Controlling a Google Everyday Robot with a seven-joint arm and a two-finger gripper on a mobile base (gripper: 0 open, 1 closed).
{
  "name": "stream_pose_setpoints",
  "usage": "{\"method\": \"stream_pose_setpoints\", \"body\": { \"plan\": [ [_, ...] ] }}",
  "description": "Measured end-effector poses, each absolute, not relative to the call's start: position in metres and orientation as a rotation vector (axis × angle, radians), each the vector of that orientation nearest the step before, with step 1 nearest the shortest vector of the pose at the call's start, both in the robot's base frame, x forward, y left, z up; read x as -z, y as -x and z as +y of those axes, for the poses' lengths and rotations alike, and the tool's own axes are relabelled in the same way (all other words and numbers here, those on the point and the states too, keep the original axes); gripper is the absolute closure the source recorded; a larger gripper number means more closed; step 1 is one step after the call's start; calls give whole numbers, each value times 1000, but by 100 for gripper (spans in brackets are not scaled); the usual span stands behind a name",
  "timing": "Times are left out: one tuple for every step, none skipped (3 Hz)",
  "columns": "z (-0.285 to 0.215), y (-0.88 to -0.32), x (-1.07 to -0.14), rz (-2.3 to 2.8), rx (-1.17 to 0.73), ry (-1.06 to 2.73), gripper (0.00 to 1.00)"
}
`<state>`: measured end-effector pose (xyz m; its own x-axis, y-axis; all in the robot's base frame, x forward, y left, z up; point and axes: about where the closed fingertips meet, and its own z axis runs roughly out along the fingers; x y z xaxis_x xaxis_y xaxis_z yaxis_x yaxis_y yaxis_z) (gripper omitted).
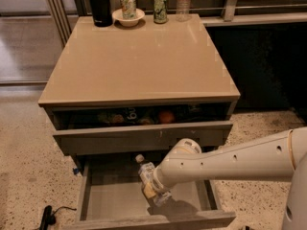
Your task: Pick blue plastic bottle from middle drawer and place on counter
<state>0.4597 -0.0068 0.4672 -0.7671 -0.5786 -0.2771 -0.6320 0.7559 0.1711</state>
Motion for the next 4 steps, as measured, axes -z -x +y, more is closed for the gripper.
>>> {"method": "stream_pose_setpoints", "body": {
  "plan": [
    [-12,-457,-483,2706,-350,1057,100],
    [-19,-452,-499,2665,-340,1189,100],
    [-21,-445,-505,2584,-362,1433,100],
    [-20,-444,-508,2568,-363,1448,100]
  ]
}}
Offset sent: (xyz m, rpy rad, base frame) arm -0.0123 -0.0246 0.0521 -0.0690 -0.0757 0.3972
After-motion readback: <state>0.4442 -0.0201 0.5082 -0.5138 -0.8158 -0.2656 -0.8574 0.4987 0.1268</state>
